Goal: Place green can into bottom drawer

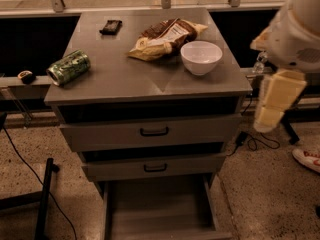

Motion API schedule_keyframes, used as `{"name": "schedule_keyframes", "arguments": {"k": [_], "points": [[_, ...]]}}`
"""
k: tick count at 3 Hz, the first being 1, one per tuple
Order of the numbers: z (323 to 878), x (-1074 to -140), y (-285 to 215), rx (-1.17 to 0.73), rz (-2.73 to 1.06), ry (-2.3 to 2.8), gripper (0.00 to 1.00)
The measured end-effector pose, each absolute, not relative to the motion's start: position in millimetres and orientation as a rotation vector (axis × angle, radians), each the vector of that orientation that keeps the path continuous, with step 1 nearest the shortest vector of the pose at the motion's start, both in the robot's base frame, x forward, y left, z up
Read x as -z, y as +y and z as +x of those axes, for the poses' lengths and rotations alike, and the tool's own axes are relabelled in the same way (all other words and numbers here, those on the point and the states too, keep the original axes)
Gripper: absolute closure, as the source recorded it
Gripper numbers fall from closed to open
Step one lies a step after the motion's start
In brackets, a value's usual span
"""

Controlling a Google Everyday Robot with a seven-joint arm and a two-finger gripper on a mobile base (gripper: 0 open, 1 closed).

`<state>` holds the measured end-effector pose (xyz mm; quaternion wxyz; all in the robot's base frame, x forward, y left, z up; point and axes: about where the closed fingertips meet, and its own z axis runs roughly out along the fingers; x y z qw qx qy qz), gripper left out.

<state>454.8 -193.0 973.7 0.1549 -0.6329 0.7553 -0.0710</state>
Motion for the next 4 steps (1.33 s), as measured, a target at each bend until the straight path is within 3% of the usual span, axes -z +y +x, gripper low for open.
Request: {"name": "schedule_keyframes", "arguments": {"k": [2, 3, 4], "points": [[543, -946, -49, 0.547, -2.312, 1.64, 0.0], [549, -940, 3, 0.667, -2.477, 1.28, 0.0], [559, -945, 17, 0.705, -2.484, 1.134, 0.0]]}}
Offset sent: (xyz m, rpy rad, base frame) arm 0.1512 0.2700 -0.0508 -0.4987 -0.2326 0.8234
